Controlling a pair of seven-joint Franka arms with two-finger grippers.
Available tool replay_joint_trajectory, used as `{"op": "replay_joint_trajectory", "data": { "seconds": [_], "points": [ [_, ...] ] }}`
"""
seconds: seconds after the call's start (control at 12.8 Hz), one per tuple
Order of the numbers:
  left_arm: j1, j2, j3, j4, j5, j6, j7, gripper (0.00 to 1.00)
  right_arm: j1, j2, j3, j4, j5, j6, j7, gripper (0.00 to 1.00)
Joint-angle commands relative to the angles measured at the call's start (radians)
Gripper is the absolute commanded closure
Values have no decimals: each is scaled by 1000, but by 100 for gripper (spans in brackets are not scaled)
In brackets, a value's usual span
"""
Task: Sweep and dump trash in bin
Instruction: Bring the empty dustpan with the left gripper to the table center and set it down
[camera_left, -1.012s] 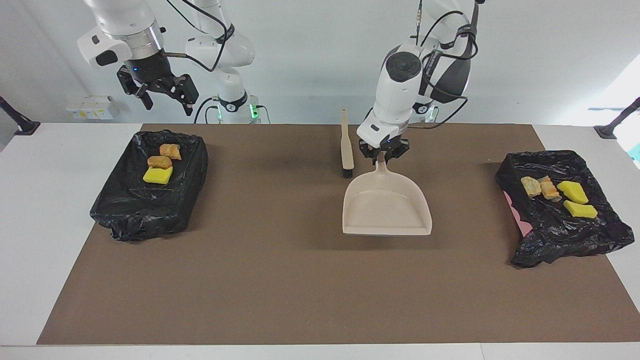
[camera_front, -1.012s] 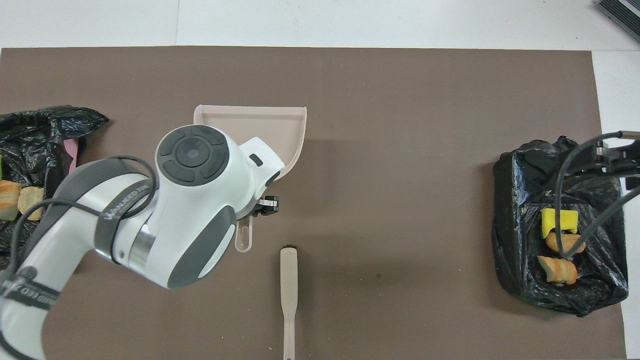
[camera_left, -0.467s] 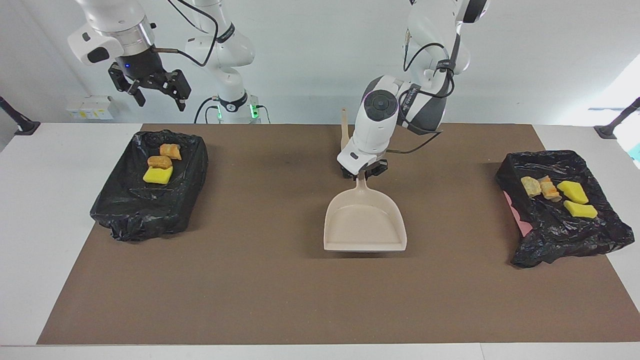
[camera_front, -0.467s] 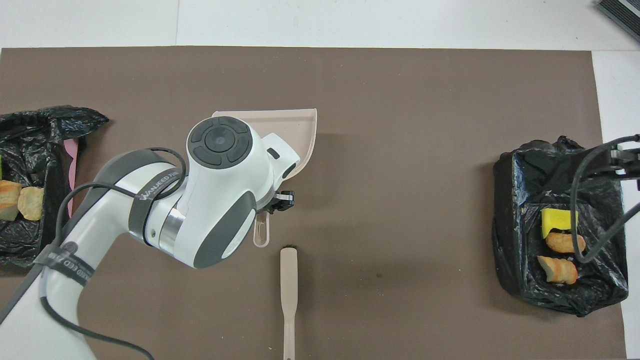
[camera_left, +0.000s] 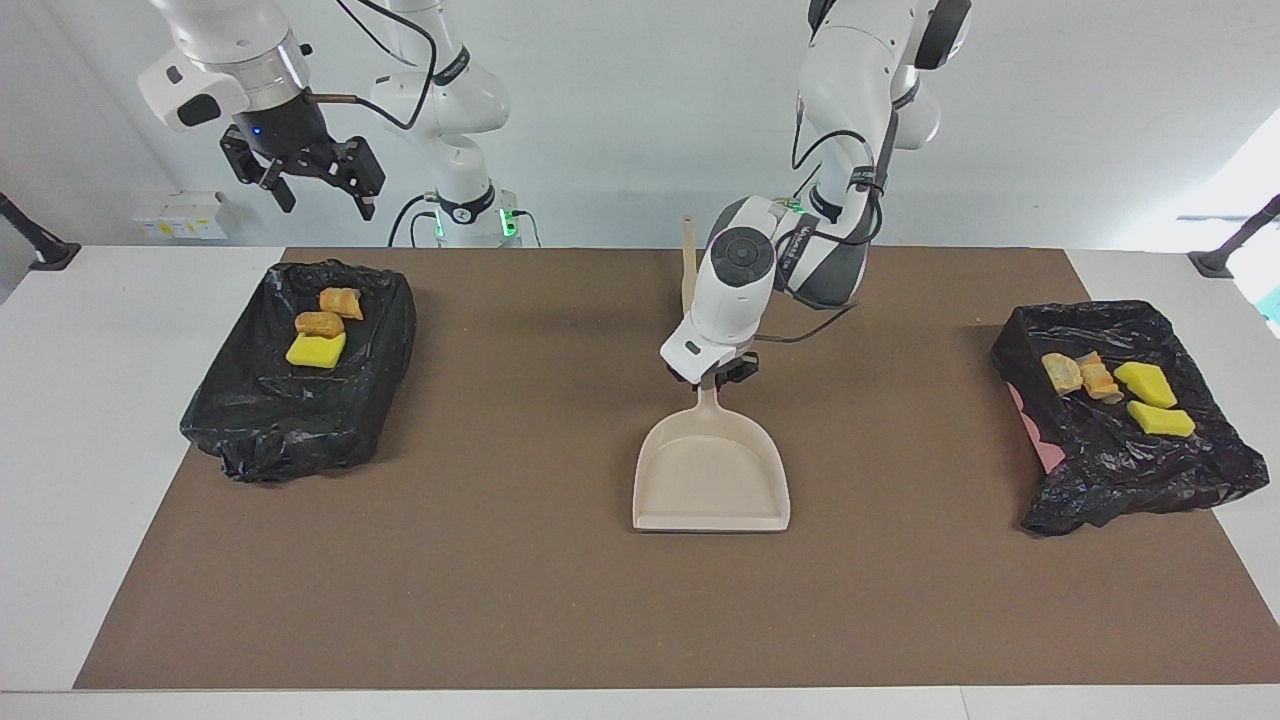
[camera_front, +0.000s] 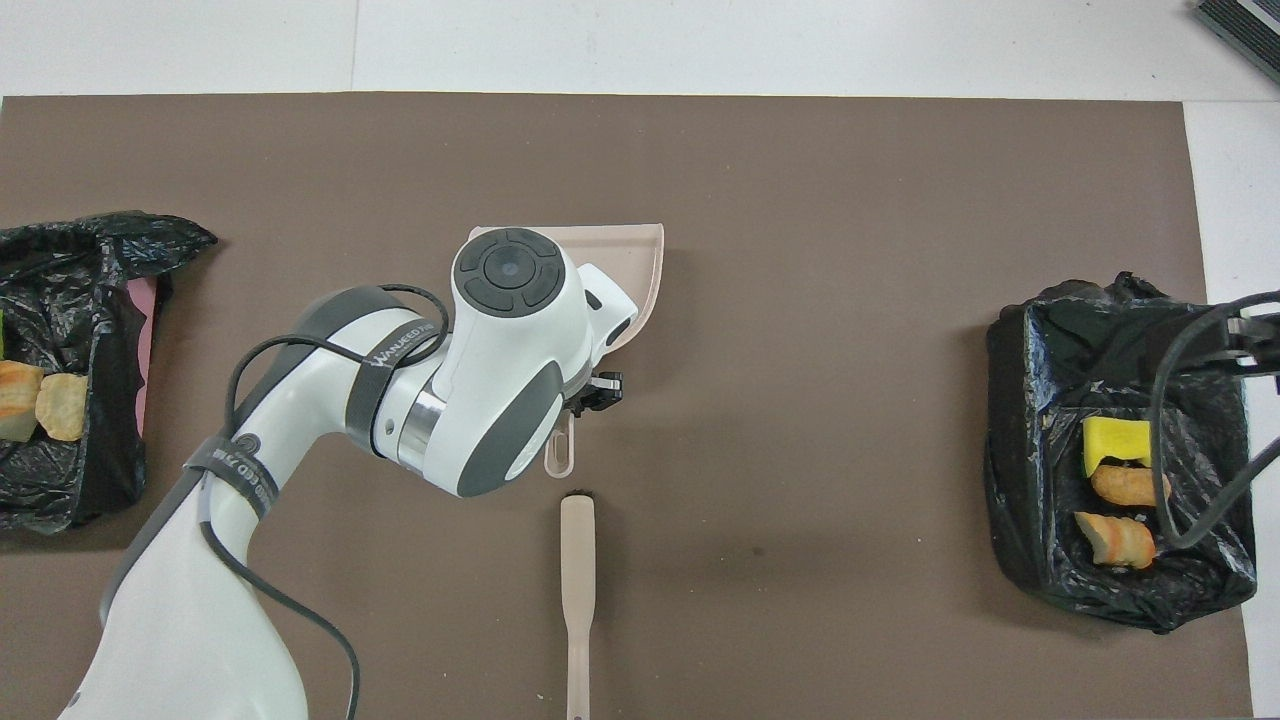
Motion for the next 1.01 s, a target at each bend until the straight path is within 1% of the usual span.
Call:
{"op": "replay_joint_trajectory", "data": {
  "seconds": [0.0,0.16,0.47,0.62,0.7,0.86,0.93],
  "points": [
    [-3,-35,25,1,-8,-12,6,0,-5,-25,-7,-29,15,7,-25,0],
    [34,-75,33,13,-8,2,5,0,-5,-25,-5,-29,15,7,-25,0],
    [159,-88,35,28,-10,16,2,0,-5,-25,-5,-29,15,7,-25,0],
    [213,-106,38,61,2,19,19,0,-5,-25,-5,-29,15,7,-25,0],
    [253,-108,36,83,2,2,58,0,-5,-25,-5,-31,15,7,-25,0],
    [308,-132,41,91,1,-19,155,0,-5,-25,-4,-29,15,7,-25,0],
    [347,-135,42,97,-1,-53,193,0,-5,-25,-5,-29,15,7,-25,0]
  ]
}}
